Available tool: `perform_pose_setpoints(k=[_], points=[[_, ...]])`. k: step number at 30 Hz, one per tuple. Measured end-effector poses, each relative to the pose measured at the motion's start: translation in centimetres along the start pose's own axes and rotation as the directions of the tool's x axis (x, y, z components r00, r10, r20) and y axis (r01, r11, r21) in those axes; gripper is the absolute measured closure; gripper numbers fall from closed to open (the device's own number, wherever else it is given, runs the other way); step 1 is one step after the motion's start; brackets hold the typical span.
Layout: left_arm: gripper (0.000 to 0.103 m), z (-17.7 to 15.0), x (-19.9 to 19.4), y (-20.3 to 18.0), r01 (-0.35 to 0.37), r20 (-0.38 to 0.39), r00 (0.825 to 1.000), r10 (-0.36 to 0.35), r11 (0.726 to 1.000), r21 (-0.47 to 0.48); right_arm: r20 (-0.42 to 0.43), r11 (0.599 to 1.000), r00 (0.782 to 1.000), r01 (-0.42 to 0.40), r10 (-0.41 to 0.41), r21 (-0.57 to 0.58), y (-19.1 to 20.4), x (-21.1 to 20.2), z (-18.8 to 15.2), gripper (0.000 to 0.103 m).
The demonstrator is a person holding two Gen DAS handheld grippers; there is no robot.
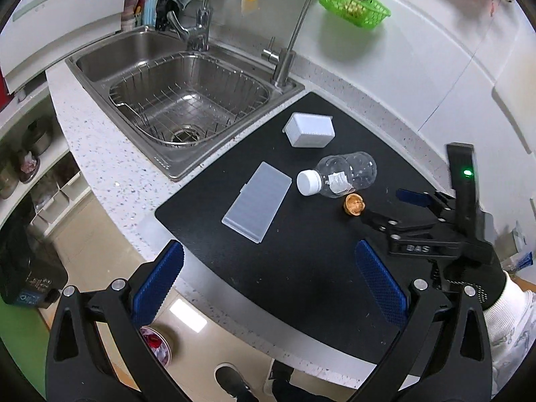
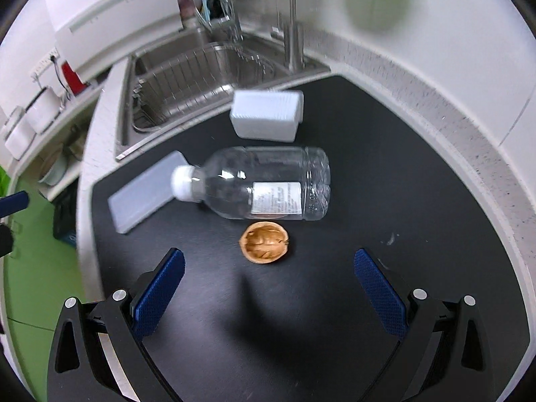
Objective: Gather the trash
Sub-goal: 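Grasp the walnut shell with the right tool while the left tool grasps the translucent white tray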
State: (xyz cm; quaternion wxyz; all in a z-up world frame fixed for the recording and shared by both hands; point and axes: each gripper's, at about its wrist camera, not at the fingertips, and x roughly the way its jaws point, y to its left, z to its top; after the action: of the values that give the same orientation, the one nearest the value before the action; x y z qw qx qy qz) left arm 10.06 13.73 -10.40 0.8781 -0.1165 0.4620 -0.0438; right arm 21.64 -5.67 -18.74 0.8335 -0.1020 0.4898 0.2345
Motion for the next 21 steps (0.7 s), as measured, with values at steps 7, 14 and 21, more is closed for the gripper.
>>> perform_pose_setpoints(k=[7, 14, 21], points=[[0.003, -0.1, 1.5, 0.6, -0.012, -0.027, 1.0, 0.011, 1.0, -0.019, -0.033, 1.0, 0.999, -0.008, 0.008, -0.007, -0.1, 2.4, 0.4, 0.014], [0.003, -0.1, 2.0, 1.1, -0.01, -0.036, 0.999, 0.009, 0.999, -0.031, -0.056, 1.0, 0.998, 0.008, -0.009, -0.024, 0.1, 3.5, 0.7, 0.059], [0.003, 0.7, 3.1, 0.2, 0.012, -0.044, 0.999, -0.012, 1.0, 0.0, -0.057, 1.0, 0.998, -0.01, 0.009, -0.018, -0.1, 2.4, 0.4, 0.066]])
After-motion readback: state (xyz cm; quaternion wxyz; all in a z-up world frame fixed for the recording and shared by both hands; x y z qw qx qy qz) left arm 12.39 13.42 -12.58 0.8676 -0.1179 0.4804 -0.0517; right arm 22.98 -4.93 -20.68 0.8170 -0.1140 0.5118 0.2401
